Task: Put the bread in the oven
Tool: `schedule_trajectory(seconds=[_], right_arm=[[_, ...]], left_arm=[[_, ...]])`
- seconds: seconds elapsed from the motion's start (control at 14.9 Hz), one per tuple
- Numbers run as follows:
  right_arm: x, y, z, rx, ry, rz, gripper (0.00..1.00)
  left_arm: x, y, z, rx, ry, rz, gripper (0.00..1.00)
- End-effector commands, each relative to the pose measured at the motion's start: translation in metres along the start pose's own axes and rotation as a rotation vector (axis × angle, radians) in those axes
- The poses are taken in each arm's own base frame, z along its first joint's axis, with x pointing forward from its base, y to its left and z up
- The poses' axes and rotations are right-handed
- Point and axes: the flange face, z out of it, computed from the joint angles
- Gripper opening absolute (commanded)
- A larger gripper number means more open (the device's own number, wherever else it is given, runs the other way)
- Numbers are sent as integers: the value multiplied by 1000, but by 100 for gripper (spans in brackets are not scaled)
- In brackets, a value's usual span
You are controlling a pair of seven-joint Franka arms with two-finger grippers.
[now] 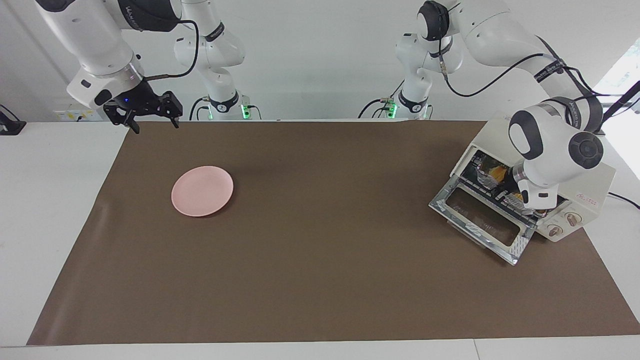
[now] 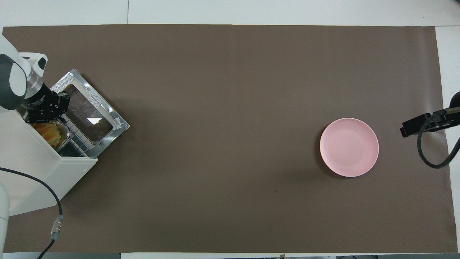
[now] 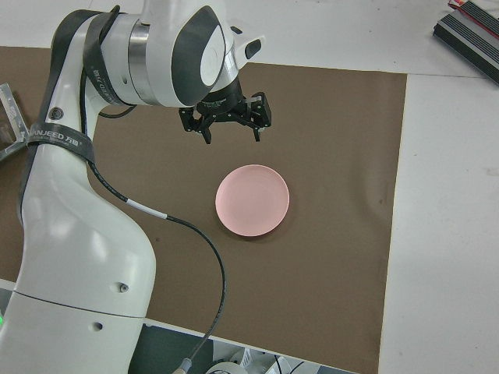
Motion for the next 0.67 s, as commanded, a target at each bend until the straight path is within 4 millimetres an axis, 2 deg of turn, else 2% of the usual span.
schedule_trajectory(seconds=[0.0,0.07,0.13,0.2,0.27,0.6], right_arm=[[-7,2,0,-8,3,-12,100],[-6,2,0,-8,1,-12,100],[-7,2,0,-8,3,-12,100],[-6,2,0,-8,1,-12,100],[-6,2,0,-8,1,-12,100],[-7,2,0,-8,3,-12,100]], left_arm=[[0,-18,13,16,-18,-4,0],[0,-17,13,15,-16,-3,0],[1,-19,12,14,-14,-4,7],[1,-18,13,13,-11,-4,55],[2,-18,13,12,-9,-4,100],[7,-12,2,-16,52,3,100]])
